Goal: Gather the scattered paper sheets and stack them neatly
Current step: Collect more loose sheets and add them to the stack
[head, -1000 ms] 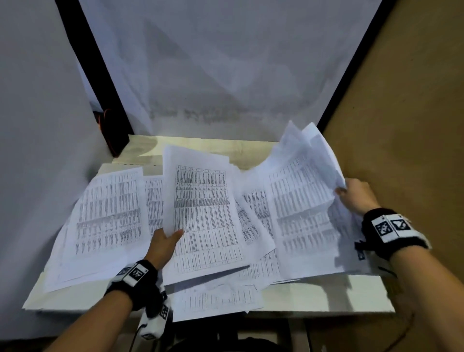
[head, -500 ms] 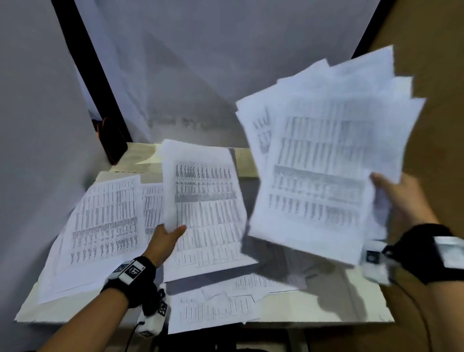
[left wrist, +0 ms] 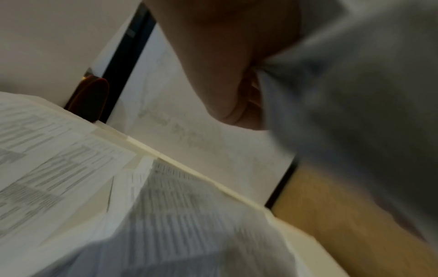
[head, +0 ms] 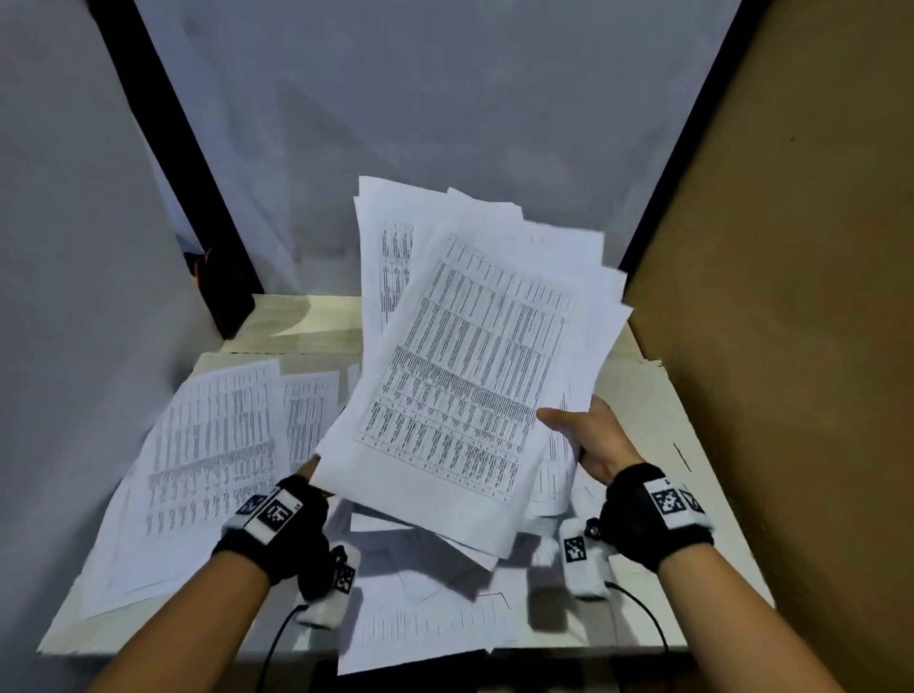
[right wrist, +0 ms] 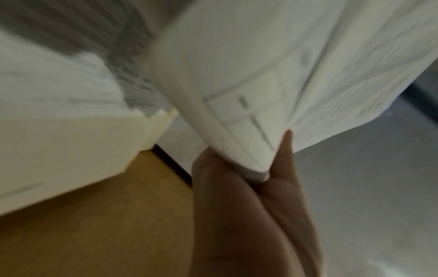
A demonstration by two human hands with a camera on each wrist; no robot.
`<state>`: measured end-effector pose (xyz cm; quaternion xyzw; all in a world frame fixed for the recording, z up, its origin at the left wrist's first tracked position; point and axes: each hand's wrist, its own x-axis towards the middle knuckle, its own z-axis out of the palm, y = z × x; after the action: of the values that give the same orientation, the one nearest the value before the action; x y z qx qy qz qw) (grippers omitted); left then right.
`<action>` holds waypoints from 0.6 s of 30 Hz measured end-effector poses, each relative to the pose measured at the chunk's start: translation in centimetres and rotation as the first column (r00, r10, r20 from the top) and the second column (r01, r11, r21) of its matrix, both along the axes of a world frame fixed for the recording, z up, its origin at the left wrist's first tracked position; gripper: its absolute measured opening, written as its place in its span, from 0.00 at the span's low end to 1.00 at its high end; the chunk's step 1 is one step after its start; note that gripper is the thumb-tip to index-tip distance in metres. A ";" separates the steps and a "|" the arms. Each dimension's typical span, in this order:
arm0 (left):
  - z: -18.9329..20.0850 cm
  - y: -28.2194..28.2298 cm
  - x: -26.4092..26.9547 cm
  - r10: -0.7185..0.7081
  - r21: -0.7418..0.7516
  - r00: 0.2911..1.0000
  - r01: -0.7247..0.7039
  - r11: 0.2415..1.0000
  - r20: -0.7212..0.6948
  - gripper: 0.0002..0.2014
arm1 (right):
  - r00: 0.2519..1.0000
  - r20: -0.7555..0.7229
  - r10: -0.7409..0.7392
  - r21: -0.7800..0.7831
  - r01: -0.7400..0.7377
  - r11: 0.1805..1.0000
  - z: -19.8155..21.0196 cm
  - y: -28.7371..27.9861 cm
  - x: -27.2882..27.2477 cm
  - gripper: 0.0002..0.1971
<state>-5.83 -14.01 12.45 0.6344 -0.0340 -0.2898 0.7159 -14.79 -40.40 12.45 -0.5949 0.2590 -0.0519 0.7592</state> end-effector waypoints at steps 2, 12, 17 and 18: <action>2.8 -0.6 1.4 0.003 -0.198 1.000 -0.004 0.980 -0.002 0.27 | 0.995 0.072 -0.069 -0.121 0.077 0.990 0.8 0.6 0.6 0.15; 1.2 -1.3 2.0 0.171 -0.040 0.923 -0.168 0.985 0.345 0.08 | 0.990 0.143 0.022 -0.273 0.018 0.962 -0.7 2.6 1.5 0.21; 0.1 -1.1 1.9 0.156 -0.042 0.922 -0.151 0.988 0.354 0.20 | 0.981 0.184 0.062 -0.235 -0.017 0.972 -0.3 1.6 1.7 0.30; 0.4 -1.1 1.8 0.149 -0.056 0.921 -0.138 0.989 0.361 0.23 | 0.980 0.184 0.080 -0.246 -0.033 0.969 0.1 1.6 1.8 0.34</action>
<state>-4.05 -15.14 12.84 0.6674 -0.1239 -0.1135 0.7255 -13.02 -38.85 12.58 -0.6824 0.1592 -0.1186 0.7036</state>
